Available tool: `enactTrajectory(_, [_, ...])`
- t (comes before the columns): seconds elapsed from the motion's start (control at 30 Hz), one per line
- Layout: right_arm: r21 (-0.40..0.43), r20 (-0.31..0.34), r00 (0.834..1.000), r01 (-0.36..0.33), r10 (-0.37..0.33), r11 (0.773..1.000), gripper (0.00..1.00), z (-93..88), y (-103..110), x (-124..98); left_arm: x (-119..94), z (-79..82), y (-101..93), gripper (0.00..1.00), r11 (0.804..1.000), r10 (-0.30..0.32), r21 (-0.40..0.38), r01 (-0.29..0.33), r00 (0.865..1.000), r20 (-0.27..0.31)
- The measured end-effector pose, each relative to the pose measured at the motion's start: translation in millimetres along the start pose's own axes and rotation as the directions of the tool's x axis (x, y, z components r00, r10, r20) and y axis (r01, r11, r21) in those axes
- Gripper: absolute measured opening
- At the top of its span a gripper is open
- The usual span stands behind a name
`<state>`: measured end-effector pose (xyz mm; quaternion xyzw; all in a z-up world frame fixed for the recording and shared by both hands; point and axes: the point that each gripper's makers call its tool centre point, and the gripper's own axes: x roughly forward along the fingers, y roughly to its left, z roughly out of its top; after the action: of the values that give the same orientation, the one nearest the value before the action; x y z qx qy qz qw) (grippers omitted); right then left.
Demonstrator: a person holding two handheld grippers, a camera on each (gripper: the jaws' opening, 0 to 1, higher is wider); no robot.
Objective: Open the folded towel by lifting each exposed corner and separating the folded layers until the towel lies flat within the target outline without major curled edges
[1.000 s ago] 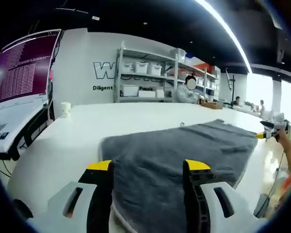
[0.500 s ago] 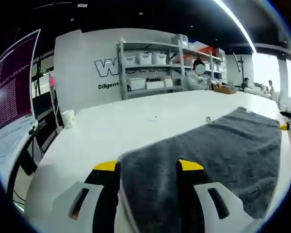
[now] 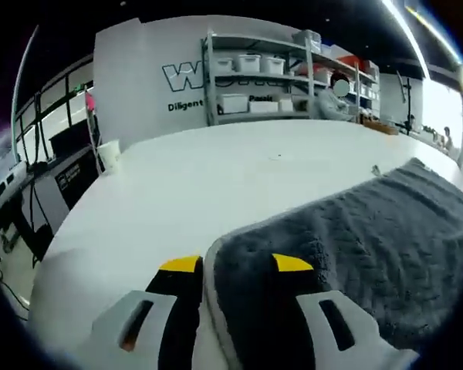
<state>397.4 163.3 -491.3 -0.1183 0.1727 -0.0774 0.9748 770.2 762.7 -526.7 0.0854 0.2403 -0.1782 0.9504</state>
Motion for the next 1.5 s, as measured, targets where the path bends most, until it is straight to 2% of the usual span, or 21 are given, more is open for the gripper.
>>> enactTrajectory(0.03, [0.008,0.003,1.0,-0.004,0.004,1.0,0.97,0.2,-0.2,-0.4,0.7,1.8,-1.8,0.3,0.999,-0.006,-0.042,0.007,1.0,0.024])
enactTrajectory(0.2, [0.018,0.0,1.0,0.006,-0.006,1.0,0.95,-1.7,-4.5,-1.8,0.8,1.2,-0.8,0.29,0.999,-0.013,-0.044,0.014,1.0,0.028])
enactTrajectory(0.3, [0.017,-0.002,1.0,0.008,-0.008,1.0,0.95,-2.2,-5.4,-1.8,0.9,0.1,-0.6,0.27,0.997,-0.024,-0.075,0.026,0.999,0.03])
enactTrajectory(0.4, [0.013,-0.005,1.0,0.0,0.0,1.0,0.94,-2.8,-3.3,-1.2,0.9,0.0,2.5,0.24,0.997,-0.019,-0.078,0.022,0.999,0.041])
enactTrajectory(0.53, [0.008,-0.012,1.0,-0.01,0.01,1.0,0.93,-3.7,-1.7,-0.6,0.9,-0.3,11.0,0.18,0.993,-0.002,-0.12,0.011,0.997,0.077])
enactTrajectory(0.9, [0.008,-0.016,1.0,0.008,-0.008,1.0,0.92,-4.4,-8.6,-4.9,2.6,0.2,20.9,0.18,0.993,0.038,-0.117,-0.026,0.994,0.101])
enactTrajectory(1.13, [0.015,-0.025,1.0,0.01,-0.01,1.0,0.93,-8.0,-10.3,-5.9,1.6,-0.2,23.4,0.18,0.993,0.052,-0.108,-0.041,0.993,0.104])
enactTrajectory(1.2, [0.017,-0.027,1.0,0.008,-0.008,1.0,0.96,-8.7,-10.0,-5.9,0.4,-0.4,23.7,0.19,0.993,0.06,-0.104,-0.049,0.993,0.103])
enactTrajectory(1.3, [0.007,-0.029,1.0,0.006,-0.006,1.0,0.99,-8.4,-9.5,-6.2,-5.2,0.7,20.6,0.2,0.997,0.062,-0.057,-0.056,0.993,0.104])
enactTrajectory(1.37, [-0.003,-0.022,1.0,0.014,-0.014,1.0,0.99,-5.9,-11.3,-6.6,-12.3,4.2,17.9,0.23,0.998,0.066,0.001,-0.067,0.991,0.113])
enactTrajectory(1.43, [-0.002,-0.014,1.0,0.019,-0.019,1.0,0.99,-3.1,-12.1,-6.9,-19.4,8.6,13.5,0.29,0.998,0.06,0.01,-0.062,0.99,0.128])
enactTrajectory(1.5, [-0.002,-0.005,1.0,0.019,-0.019,1.0,0.99,0.1,-10.7,-6.4,-31.7,19.6,5.7,0.35,0.999,0.039,0.028,-0.044,0.985,0.17])
